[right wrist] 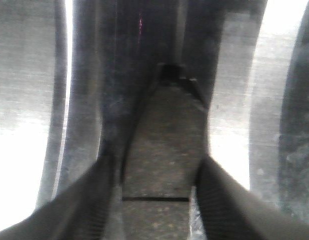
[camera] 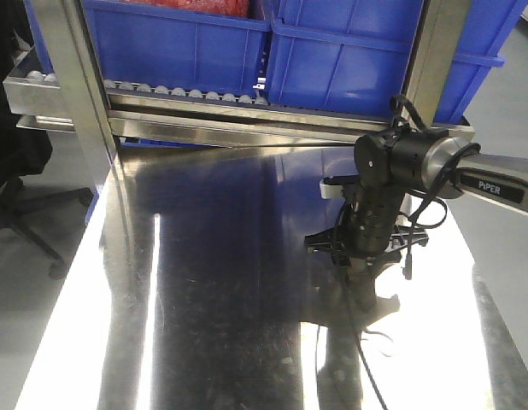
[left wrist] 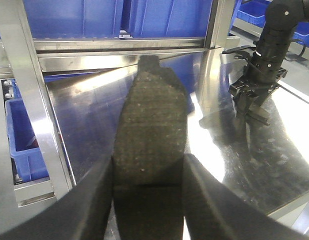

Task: Move and align brake pads A on conveyor
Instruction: 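Close the right gripper on the brake pad and lift it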

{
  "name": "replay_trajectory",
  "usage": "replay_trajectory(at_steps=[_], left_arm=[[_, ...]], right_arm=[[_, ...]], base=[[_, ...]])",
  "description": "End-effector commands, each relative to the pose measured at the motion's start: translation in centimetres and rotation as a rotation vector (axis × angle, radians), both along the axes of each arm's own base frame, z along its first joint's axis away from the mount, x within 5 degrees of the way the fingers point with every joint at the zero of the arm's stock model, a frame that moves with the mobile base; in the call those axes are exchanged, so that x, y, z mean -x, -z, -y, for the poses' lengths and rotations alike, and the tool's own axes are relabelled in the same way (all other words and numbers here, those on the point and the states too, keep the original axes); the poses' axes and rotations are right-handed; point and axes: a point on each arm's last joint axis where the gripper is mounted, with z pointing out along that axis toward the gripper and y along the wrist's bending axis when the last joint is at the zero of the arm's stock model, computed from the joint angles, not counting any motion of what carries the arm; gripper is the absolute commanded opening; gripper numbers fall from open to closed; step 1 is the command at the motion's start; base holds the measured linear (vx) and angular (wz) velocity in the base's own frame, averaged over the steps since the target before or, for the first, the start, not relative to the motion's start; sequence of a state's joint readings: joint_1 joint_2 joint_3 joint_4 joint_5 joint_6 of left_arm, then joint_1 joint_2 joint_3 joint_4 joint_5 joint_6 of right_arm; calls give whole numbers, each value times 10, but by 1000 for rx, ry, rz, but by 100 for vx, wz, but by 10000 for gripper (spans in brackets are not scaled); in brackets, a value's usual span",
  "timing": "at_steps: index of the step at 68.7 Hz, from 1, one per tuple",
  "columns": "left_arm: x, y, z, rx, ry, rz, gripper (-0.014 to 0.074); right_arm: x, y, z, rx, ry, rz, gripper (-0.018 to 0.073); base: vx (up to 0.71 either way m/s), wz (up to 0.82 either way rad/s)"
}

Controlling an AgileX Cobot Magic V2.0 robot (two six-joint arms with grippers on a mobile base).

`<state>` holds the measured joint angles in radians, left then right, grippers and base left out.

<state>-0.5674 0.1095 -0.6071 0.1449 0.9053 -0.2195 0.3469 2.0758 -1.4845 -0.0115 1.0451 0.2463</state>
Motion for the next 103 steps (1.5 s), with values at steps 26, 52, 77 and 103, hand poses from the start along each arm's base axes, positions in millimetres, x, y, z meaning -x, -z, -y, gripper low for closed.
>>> replay_trajectory(at_steps=[26,52,77,103], left_arm=[[-2,-15,2,47,16,94,-6],[-2,-15,2,47,16,94,-6],[-2,-15,2,47,16,94,-6],[-2,-15,2,47,16,94,-6]], right_arm=[[1,-72,36,-69,-47,148,-9],[49,-145,119,-36,73,459,-8],[155,-194,131,4,34,808,-8],[271,-196,134,-51,41,1186,-6]], base=[[0,0],[0,0],[0,0],[0,0]])
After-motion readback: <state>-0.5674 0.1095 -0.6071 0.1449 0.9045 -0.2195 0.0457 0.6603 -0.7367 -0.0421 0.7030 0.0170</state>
